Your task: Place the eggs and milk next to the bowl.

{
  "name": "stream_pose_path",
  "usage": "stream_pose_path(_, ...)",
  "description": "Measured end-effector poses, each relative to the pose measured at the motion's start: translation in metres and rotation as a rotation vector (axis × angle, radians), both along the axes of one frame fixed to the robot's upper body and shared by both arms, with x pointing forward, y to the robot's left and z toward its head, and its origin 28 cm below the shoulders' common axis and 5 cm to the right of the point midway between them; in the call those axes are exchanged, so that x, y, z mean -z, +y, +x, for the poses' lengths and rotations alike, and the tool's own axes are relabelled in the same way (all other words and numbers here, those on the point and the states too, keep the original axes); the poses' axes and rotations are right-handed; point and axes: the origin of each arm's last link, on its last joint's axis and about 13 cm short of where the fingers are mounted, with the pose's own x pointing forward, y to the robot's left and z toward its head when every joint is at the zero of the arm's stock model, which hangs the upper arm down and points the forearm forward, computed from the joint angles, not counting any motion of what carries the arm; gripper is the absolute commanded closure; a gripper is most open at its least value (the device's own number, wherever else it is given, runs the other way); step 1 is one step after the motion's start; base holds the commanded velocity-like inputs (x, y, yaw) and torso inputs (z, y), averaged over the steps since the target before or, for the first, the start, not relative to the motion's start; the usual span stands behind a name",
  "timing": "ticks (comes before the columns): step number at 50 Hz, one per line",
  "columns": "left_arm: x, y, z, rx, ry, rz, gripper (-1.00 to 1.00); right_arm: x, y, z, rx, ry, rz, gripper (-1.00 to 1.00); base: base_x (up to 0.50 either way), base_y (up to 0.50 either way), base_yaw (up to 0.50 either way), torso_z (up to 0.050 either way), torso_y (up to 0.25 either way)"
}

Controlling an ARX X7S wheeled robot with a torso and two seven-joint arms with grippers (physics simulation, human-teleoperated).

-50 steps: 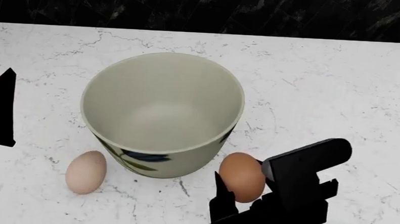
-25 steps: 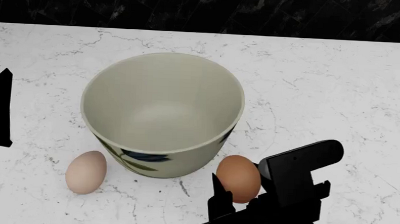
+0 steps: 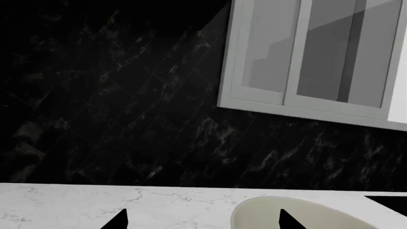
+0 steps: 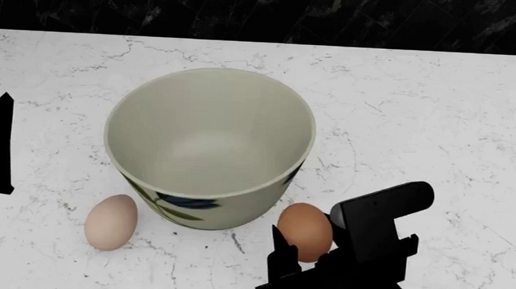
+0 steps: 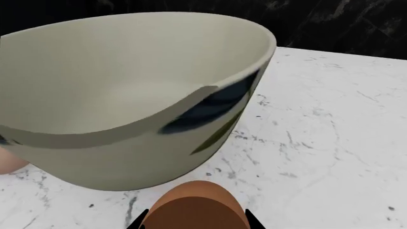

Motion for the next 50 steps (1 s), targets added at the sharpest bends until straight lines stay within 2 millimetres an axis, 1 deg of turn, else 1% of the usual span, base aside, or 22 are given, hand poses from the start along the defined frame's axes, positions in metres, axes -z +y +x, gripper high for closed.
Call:
stream_pose_path(37, -0.001, 0.002, -0.002, -0.012, 0.001, 0.006, -1.00, 0.016, 0.002, 0.018, -0.005, 0.050, 0.013, 1.00, 0.00, 0.00, 0.00, 0.000, 0.000)
stream_pose_path(50, 0.001, 0.004, -0.002, -0.019, 0.004, 0.007, -1.00, 0.018, 0.003, 0.025, -0.011, 0.050, 0.030, 1.00, 0.00, 0.00, 0.00, 0.000, 0.000)
